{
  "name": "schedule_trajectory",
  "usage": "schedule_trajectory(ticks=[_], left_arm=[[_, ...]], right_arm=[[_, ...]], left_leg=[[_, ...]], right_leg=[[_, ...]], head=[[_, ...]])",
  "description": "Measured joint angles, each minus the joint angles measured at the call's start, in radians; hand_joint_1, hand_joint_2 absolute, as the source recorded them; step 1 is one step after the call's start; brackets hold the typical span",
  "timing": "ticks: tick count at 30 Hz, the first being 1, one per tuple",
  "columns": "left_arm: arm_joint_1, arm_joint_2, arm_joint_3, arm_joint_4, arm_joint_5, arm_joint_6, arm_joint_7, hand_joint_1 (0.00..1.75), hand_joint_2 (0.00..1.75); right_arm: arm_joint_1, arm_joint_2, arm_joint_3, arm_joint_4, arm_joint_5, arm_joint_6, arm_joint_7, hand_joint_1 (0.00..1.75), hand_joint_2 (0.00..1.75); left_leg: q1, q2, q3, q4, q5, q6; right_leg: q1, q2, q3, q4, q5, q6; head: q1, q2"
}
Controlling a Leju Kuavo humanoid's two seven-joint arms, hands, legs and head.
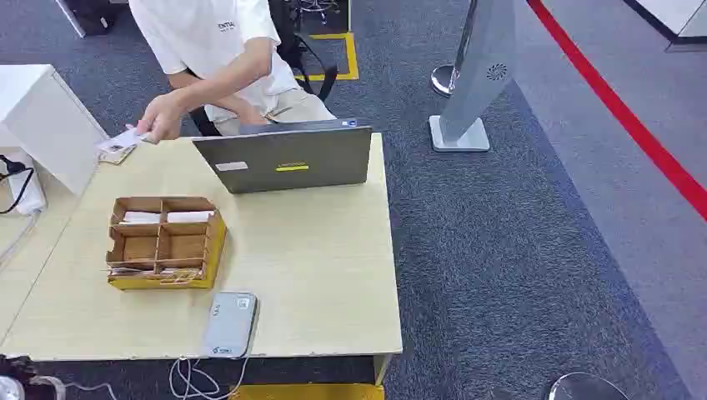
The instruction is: Pass the card to the sensor for recognition and then transmit it.
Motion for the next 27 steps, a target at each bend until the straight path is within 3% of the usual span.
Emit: schedule_trajectory(ticks=[27], left_arm=[[-0.405,0.163,-0.261,0.534,-0.614,-0.090,0.389,0.00,1.75]], right_arm=[[-0.003,0.000,0.012,0.008,0.068,0.007,0.089,0.00,1.75]], left_leg=[[0.000,0.001,0.000,0.001,0.001,0.000]], right_leg=[[0.000,0.001,0.000,0.000,0.002,0.001]], head=[[0.000,0.000]])
